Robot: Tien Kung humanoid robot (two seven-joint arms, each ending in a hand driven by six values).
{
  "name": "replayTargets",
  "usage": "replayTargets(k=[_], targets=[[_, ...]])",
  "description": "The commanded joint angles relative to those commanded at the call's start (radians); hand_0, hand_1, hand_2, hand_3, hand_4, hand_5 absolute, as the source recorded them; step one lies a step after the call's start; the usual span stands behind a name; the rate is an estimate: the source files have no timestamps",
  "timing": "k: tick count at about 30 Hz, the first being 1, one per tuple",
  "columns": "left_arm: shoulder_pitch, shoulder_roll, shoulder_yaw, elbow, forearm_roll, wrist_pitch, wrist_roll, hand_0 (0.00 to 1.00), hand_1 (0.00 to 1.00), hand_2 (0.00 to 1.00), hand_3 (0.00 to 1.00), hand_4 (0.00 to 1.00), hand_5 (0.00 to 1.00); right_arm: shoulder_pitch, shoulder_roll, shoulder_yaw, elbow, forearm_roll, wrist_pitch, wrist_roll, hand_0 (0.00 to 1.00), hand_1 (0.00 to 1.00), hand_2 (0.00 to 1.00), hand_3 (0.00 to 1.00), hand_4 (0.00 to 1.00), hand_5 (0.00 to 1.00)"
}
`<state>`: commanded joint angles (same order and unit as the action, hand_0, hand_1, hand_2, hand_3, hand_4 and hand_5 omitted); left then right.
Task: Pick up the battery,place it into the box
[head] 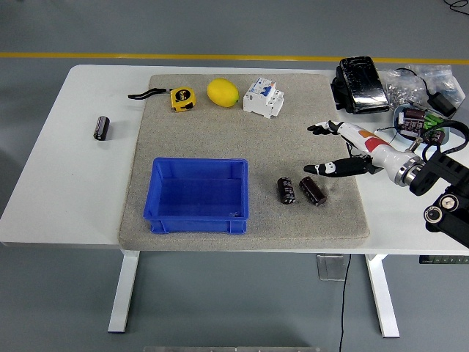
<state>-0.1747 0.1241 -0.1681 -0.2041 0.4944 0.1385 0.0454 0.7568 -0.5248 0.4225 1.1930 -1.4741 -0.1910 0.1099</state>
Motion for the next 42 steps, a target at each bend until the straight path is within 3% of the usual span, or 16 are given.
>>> replayTargets(k=[5,6,20,35,37,42], targets=[[-0.002,0.0,-0.002,-0.001,0.003,-0.001,0.002,0.831,0.814,0.842,0.684,0.693,0.564,0.039,0.02,-0.06,-0.045,-0.169,0.009,0.017,0.837,0.79,0.805,0.834,0.998,0.171],[-0.003,0.0,0.0,-0.002,0.002,-0.001,0.001,0.831,0.814,0.841,0.682,0.691,0.562,0.045,0.022,-0.073,-0.051,-0.214,0.015,0.02,0.779,0.741,0.755,0.813,0.998,0.129],[-0.007,0.001,0.005,-0.004,-0.003,-0.003,0.001,0.825,0.809,0.836,0.676,0.69,0.559,0.09,0.042,-0.179,-0.064,-0.795,0.032,0.04,0.741,0.715,0.735,0.796,0.997,0.076],[-0.014,0.003,0.0,-0.006,0.007,-0.004,0.004,0.823,0.805,0.832,0.675,0.689,0.556,0.112,0.077,-0.201,-0.105,-0.795,0.045,0.038,0.727,0.704,0.725,0.787,0.968,0.038],[-0.015,0.004,0.0,-0.006,0.008,-0.004,0.004,0.823,0.804,0.831,0.674,0.689,0.555,0.113,0.08,-0.204,-0.108,-0.795,0.047,0.039,0.667,0.653,0.688,0.744,0.963,0.039],[-0.014,0.004,-0.003,-0.006,0.011,-0.004,0.005,0.822,0.803,0.831,0.674,0.689,0.553,0.116,0.08,-0.203,-0.085,-0.795,0.094,0.025,0.653,0.645,0.686,0.744,0.969,0.048]])
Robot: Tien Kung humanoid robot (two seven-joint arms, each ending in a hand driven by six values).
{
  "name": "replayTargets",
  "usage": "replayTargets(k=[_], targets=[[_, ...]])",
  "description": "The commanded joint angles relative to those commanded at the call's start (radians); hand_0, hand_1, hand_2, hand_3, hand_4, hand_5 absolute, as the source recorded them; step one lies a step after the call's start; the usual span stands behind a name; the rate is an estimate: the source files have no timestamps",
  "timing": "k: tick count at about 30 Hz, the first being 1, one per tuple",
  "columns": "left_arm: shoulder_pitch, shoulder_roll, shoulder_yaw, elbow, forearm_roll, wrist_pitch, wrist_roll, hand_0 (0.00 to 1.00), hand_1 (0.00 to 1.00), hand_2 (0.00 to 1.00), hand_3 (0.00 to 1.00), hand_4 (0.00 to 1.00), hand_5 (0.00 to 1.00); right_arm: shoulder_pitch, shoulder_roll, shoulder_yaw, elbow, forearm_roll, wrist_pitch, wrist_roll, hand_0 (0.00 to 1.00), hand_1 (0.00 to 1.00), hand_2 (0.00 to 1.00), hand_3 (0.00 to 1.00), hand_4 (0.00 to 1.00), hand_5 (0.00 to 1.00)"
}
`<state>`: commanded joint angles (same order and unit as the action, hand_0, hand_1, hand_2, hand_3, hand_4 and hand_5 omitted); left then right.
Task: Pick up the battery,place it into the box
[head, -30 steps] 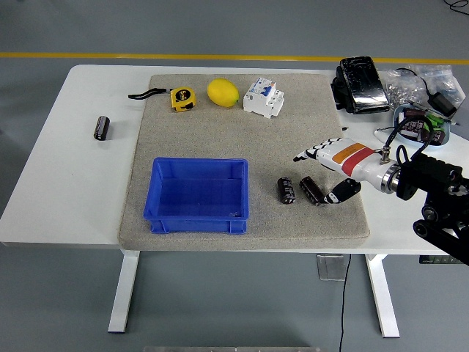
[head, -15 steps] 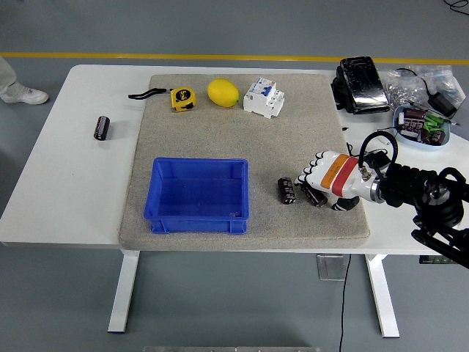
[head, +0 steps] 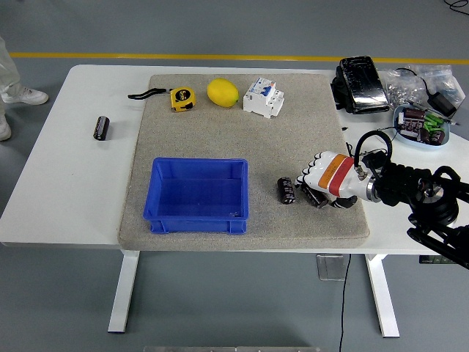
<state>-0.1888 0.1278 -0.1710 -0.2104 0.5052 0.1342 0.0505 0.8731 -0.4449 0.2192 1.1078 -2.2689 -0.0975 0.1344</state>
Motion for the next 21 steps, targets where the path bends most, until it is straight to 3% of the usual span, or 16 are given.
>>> replayTargets(k=[21], targets=[[0.005,0.004,-0.011,0.0,0.015,-0.002,0.004,0.82,0.798,0.826,0.673,0.689,0.552,0.019,-0.004,-0.006,0.08,0.025,0.139,-0.04,0.666,0.673,0.735,0.795,0.993,0.082]])
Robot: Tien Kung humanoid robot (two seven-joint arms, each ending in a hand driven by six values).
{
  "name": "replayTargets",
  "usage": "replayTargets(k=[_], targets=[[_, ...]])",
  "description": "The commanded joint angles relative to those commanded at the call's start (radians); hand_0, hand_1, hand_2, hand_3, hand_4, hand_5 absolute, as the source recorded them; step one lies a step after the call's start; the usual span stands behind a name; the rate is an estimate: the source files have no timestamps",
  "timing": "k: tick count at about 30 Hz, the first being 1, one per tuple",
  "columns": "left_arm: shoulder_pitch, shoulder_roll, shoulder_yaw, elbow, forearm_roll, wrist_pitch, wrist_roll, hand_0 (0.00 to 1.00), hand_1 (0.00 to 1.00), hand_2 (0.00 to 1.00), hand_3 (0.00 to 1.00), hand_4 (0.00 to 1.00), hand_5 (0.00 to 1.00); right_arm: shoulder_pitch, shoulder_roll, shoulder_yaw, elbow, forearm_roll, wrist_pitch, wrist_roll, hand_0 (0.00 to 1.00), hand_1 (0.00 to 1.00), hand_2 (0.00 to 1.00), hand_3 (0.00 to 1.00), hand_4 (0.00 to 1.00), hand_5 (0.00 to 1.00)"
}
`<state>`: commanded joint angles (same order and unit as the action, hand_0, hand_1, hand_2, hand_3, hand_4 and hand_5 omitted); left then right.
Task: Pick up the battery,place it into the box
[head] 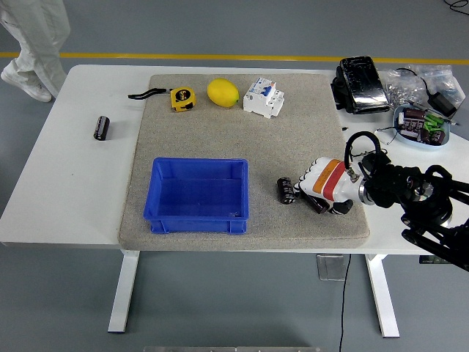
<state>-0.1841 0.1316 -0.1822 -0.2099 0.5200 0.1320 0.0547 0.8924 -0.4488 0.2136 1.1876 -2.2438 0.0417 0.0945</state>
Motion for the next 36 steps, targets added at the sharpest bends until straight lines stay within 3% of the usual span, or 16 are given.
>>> replayTargets(k=[8,14,15,20,21,36], targets=[[0.002,0.001,-0.003,0.001,0.003,0.0,0.002,0.82,0.798,0.825,0.672,0.688,0.549,0.003,-0.003,0.003,0.017,0.033,0.037,-0.018,0.669,0.681,0.749,0.807,0.998,0.099],[0.005,0.001,-0.007,0.001,0.008,-0.001,0.004,0.818,0.795,0.825,0.67,0.688,0.549,0.003,0.002,-0.001,0.014,0.049,0.013,-0.021,0.661,0.671,0.743,0.79,0.998,0.116],[0.005,0.001,-0.008,0.001,0.009,-0.001,0.004,0.819,0.796,0.825,0.67,0.687,0.546,0.003,0.003,-0.003,0.013,0.055,0.004,-0.02,0.566,0.569,0.634,0.648,0.929,0.095],[0.006,0.002,-0.019,0.001,0.024,-0.003,0.008,0.819,0.796,0.825,0.67,0.687,0.546,0.004,0.007,-0.009,0.013,0.087,-0.031,-0.018,0.566,0.569,0.634,0.648,0.929,0.095],[0.006,0.001,-0.022,0.001,0.027,-0.003,0.009,0.817,0.795,0.821,0.67,0.686,0.544,0.004,0.007,-0.01,0.013,0.088,-0.036,-0.018,0.507,0.508,0.541,0.544,0.799,0.046],[0.007,0.004,-0.026,0.001,0.038,-0.002,0.011,0.817,0.794,0.822,0.669,0.686,0.542,0.007,0.005,0.003,0.009,0.066,-0.012,-0.023,0.502,0.492,0.532,0.53,0.788,0.018]])
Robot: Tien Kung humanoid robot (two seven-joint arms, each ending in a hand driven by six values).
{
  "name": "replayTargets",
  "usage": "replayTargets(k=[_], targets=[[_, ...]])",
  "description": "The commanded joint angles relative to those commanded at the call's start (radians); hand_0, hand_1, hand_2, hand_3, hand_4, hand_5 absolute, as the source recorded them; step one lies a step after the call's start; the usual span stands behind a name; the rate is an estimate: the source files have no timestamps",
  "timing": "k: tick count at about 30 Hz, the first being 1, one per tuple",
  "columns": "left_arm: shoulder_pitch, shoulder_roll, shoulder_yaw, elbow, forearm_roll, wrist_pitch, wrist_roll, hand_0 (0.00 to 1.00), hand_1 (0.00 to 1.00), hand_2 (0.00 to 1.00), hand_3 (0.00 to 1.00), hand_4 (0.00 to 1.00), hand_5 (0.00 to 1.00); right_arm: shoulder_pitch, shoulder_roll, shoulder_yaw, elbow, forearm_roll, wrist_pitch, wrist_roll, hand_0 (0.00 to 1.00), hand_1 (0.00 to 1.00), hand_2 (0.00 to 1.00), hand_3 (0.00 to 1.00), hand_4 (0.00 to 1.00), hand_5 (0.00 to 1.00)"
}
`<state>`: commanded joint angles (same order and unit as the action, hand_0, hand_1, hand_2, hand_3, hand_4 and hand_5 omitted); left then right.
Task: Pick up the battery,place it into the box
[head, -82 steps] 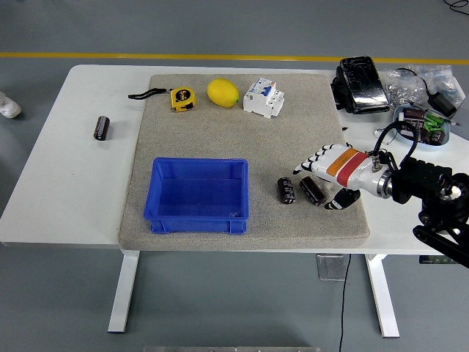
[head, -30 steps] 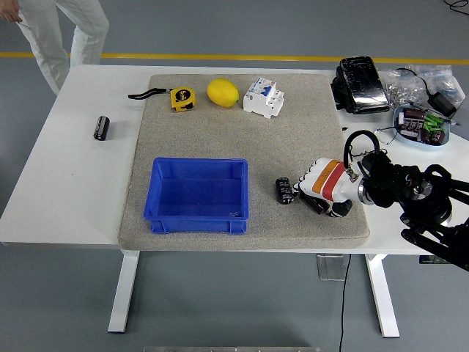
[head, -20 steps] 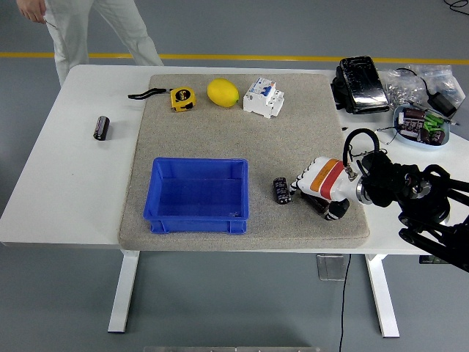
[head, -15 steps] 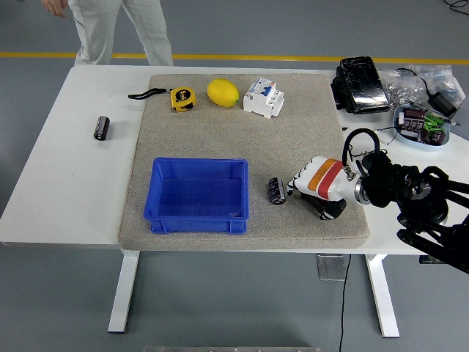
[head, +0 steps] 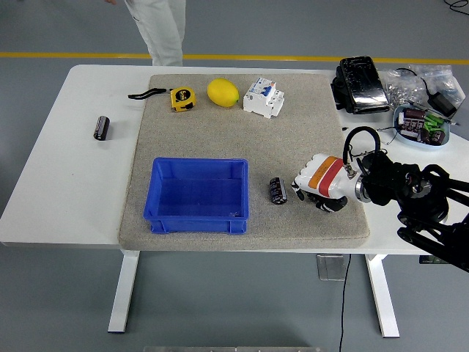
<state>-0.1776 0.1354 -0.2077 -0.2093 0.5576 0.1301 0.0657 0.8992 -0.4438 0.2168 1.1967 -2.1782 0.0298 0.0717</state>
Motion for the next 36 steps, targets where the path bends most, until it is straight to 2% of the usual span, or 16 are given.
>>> replayTargets(k=[2,3,8,9,14,15,26,27,36], targets=[[-0.001,0.0,0.001,0.0,-0.001,0.0,-0.001,0.817,0.794,0.822,0.669,0.686,0.542,0.001,-0.002,0.001,0.004,0.0,0.01,0.001,0.502,0.492,0.532,0.53,0.788,0.018],[-0.001,0.0,0.002,0.0,-0.001,0.0,-0.001,0.815,0.793,0.822,0.67,0.686,0.542,0.002,-0.003,0.001,0.007,0.0,0.018,0.0,0.522,0.54,0.608,0.59,0.846,0.066],[-0.003,0.001,0.002,-0.001,-0.001,0.0,-0.001,0.815,0.793,0.822,0.67,0.686,0.542,0.004,-0.01,0.001,0.02,0.006,0.045,0.001,0.522,0.54,0.608,0.59,0.846,0.066],[-0.003,0.001,0.001,-0.001,-0.001,0.0,-0.001,0.816,0.793,0.821,0.67,0.686,0.541,0.004,-0.012,0.001,0.026,0.004,0.051,0.0,0.543,0.596,0.663,0.658,0.9,0.139],[-0.002,0.001,-0.001,0.0,0.002,0.0,-0.001,0.816,0.793,0.821,0.67,0.686,0.541,0.008,-0.018,-0.002,0.043,0.003,0.065,0.001,0.543,0.596,0.663,0.658,0.9,0.139],[-0.002,0.001,-0.002,0.0,0.002,-0.001,0.0,0.816,0.794,0.82,0.672,0.687,0.541,0.009,-0.018,-0.002,0.044,0.001,0.067,0.0,0.555,0.625,0.699,0.707,0.948,0.166],[-0.002,0.001,-0.001,-0.001,0.004,-0.001,0.0,0.815,0.794,0.821,0.67,0.686,0.541,0.018,-0.024,-0.008,0.047,-0.069,0.084,0.008,0.568,0.633,0.708,0.738,0.959,0.162],[-0.003,0.001,-0.001,-0.001,0.005,-0.001,0.0,0.815,0.794,0.821,0.671,0.686,0.541,0.019,-0.025,-0.009,0.047,-0.077,0.084,0.009,0.565,0.636,0.711,0.751,0.933,0.105],[-0.003,0.002,-0.001,-0.001,0.006,-0.002,0.0,0.815,0.793,0.819,0.671,0.687,0.541,0.03,-0.031,-0.026,0.061,-0.091,0.097,0.017,0.564,0.639,0.71,0.763,0.921,0.079]])
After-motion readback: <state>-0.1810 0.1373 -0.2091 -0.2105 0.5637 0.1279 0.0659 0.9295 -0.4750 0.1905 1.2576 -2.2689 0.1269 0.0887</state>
